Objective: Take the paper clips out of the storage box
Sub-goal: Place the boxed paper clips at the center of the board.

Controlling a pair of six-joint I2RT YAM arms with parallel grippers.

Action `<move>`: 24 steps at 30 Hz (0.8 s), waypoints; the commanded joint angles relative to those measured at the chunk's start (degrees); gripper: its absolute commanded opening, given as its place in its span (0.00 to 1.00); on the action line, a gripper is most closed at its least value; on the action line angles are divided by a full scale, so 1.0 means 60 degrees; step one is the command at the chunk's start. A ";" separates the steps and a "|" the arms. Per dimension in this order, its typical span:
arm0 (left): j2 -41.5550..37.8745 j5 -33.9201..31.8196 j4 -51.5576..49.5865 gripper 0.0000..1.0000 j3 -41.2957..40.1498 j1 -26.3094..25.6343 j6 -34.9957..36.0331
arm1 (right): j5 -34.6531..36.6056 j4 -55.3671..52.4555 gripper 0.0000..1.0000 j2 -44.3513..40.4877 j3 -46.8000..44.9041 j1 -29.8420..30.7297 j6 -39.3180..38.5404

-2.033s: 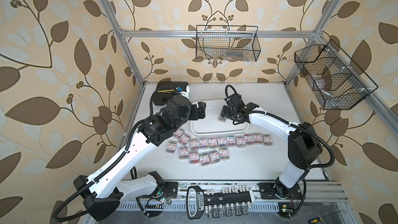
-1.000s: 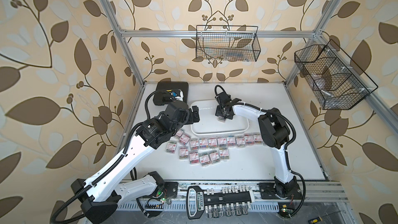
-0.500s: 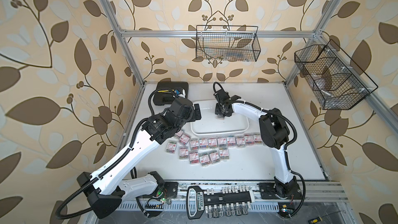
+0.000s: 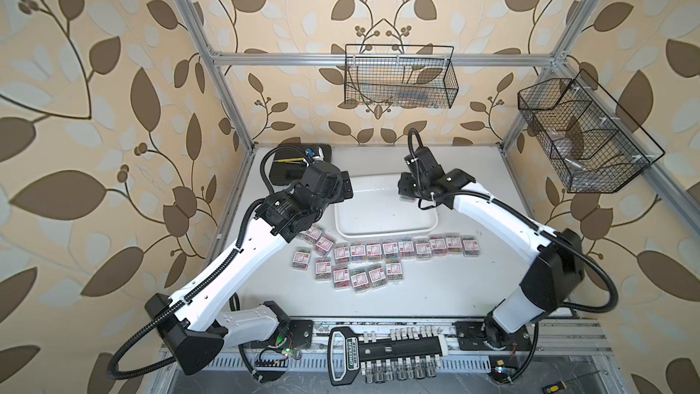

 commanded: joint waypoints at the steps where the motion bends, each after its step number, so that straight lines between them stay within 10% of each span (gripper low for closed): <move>1: -0.0123 -0.0267 0.0162 0.99 0.0135 0.0179 -0.0303 | 0.0680 -0.0348 0.42 -0.0908 -0.1265 0.0217 -0.0119; 24: -0.0467 -0.0595 -0.0710 0.99 -0.0511 0.0472 -0.1033 | 0.0223 0.2006 0.38 -0.1051 -0.6030 0.2937 0.1472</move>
